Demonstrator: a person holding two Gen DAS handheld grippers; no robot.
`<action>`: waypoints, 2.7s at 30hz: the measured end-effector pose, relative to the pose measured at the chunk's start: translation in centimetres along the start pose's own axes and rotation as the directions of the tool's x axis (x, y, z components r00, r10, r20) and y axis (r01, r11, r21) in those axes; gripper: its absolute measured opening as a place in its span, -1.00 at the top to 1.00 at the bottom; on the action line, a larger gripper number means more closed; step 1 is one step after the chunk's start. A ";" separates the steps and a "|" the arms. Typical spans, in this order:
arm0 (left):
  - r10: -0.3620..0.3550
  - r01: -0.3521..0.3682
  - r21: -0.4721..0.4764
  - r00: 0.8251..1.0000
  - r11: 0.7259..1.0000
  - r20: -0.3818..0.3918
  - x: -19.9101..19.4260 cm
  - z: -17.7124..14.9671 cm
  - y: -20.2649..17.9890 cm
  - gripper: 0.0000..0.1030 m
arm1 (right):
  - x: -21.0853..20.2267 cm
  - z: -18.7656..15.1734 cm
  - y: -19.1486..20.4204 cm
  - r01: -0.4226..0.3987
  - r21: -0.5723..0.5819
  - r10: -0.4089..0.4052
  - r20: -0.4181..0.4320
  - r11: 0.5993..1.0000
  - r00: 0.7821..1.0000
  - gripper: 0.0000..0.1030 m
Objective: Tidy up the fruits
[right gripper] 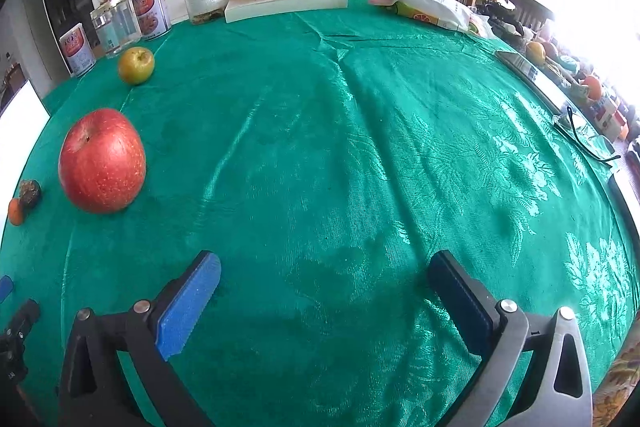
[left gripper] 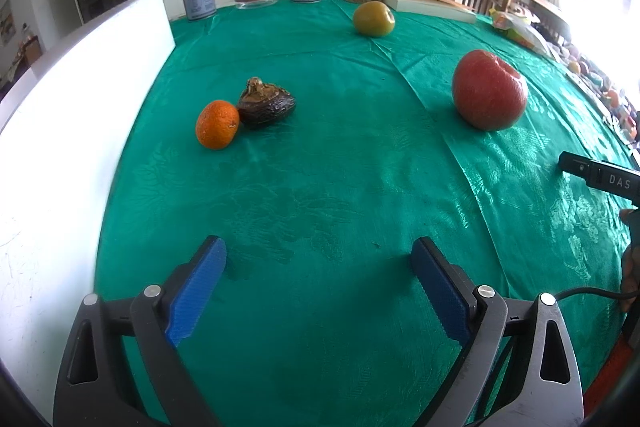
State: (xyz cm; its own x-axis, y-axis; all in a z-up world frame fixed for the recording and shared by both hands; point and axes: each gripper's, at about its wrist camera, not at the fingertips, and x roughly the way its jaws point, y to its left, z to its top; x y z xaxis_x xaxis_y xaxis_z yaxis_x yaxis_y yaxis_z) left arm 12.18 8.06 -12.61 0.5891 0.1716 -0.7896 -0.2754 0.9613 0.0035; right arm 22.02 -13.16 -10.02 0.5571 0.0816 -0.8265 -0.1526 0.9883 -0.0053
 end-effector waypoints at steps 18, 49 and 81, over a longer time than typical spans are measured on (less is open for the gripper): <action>-0.120 0.118 -0.062 0.992 0.991 -0.026 0.0 1.3 1.5 -0.86 | 0.0 0.0 0.0 0.000 0.000 0.000 0.001 1.000 1.000 -1.00; -0.157 0.157 -0.043 0.988 0.987 0.016 0.1 3.4 4.0 0.43 | 0.0 0.1 0.1 -0.002 0.000 0.002 0.003 1.000 1.000 -1.00; -0.067 0.069 0.083 0.998 0.994 -0.017 0.4 0.3 1.4 -0.84 | -0.1 0.1 0.1 -0.021 0.003 0.021 0.002 1.000 1.000 -1.00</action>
State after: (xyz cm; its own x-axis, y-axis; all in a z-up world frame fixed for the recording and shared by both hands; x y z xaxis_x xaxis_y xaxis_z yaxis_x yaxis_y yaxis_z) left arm 12.27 9.51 -12.72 0.5932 0.1026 -0.7985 -0.1705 0.9854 -0.0001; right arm 22.04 -13.10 -9.82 0.5553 0.1020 -0.8254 -0.1616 0.9868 0.0133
